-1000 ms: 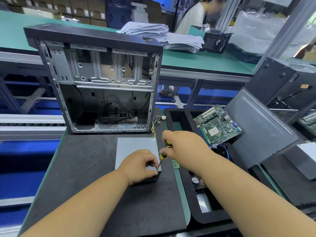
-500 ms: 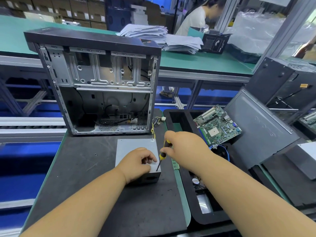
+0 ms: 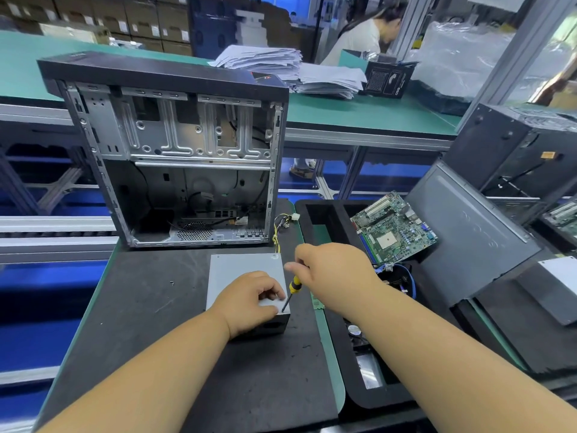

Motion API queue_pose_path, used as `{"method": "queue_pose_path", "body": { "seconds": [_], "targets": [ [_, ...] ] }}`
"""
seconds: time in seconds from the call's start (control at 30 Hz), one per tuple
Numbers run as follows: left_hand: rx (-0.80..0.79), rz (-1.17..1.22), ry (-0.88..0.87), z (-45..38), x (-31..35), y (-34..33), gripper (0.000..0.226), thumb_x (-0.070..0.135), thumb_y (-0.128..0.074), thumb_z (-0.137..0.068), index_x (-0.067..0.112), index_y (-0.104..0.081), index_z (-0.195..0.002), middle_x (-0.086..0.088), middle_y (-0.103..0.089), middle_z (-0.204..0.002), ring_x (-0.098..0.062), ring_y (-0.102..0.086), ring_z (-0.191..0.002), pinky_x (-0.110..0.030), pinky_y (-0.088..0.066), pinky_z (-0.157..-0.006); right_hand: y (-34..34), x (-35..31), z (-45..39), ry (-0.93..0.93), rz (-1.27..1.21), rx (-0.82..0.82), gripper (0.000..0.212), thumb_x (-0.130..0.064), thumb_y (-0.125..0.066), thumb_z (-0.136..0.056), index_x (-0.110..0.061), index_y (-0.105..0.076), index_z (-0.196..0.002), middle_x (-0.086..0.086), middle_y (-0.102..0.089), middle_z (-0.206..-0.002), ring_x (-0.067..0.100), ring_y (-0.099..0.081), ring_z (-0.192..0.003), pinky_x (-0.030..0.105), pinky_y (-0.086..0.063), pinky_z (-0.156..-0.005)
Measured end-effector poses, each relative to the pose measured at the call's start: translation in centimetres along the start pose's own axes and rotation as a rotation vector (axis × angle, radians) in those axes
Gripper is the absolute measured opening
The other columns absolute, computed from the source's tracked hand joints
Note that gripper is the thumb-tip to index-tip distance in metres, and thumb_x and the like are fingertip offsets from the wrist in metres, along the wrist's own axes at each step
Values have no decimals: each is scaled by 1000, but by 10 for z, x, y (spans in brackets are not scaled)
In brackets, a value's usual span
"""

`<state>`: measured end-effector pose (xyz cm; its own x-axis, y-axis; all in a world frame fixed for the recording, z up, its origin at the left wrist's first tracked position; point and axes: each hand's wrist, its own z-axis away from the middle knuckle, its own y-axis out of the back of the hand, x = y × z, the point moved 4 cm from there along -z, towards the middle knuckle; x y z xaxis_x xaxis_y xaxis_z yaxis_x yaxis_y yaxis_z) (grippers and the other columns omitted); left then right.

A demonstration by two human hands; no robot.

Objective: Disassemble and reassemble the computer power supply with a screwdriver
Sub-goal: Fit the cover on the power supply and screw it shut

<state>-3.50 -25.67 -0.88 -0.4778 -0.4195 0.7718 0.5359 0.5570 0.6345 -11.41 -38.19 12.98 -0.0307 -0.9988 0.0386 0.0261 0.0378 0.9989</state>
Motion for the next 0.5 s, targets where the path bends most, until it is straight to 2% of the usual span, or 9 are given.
{"method": "queue_pose_path", "body": {
  "seconds": [0.1, 0.2, 0.27, 0.37, 0.43, 0.5],
  "targets": [
    [1, -1, 1, 0, -1, 0, 24, 15, -69, -70, 30, -71, -88, 10, -62, -90, -2, -57, -88, -30, -50, -84, -2, 1, 0, -17, -11, -11, 32, -52, -35, -101, -24, -42, -87, -5, -44, -69, 22, -45, -70, 31, -24, -49],
    [-4, 13, 12, 0, -1, 0, 25, 16, -68, -68, 32, -71, -87, 11, -61, -89, -1, -58, -87, -29, -51, -84, 1, 0, -2, 48, -166, -77, 14, -30, -43, -100, -18, -49, -105, 0, -52, -99, 24, -53, -89, 36, -41, -66],
    [-5, 19, 17, 1, -1, 0, 25, 16, -67, -68, 32, -71, -87, 10, -62, -89, -2, -58, -87, -29, -51, -84, 3, 0, -2, 85, -232, -116, 18, -22, -47, -99, -17, -48, -116, 3, -55, -109, 24, -53, -91, 39, -46, -75],
    [-2, 22, 12, 0, -1, -1, 25, 16, -68, -69, 34, -70, -86, 11, -61, -89, -1, -58, -87, -28, -50, -84, 1, -2, -2, 79, -184, -76, 16, -33, -50, -99, -18, -44, -103, 0, -60, -90, 26, -52, -78, 36, -42, -62],
    [4, 12, 9, 0, -1, -1, 25, 15, -69, -70, 33, -71, -86, 12, -61, -88, 0, -58, -88, -27, -50, -84, -1, 0, -4, -11, -63, -45, 29, -47, -48, -99, -19, -40, -91, -2, -51, -73, 25, -47, -69, 33, -30, -51],
    [6, 5, 12, -1, -2, -1, 25, 14, -69, -70, 32, -71, -87, 12, -61, -89, 0, -57, -88, -27, -50, -84, -3, 2, -4, -82, 20, -25, 38, -55, -43, -98, -19, -39, -85, -5, -40, -64, 20, -40, -59, 30, -21, -47]
  ]
}}
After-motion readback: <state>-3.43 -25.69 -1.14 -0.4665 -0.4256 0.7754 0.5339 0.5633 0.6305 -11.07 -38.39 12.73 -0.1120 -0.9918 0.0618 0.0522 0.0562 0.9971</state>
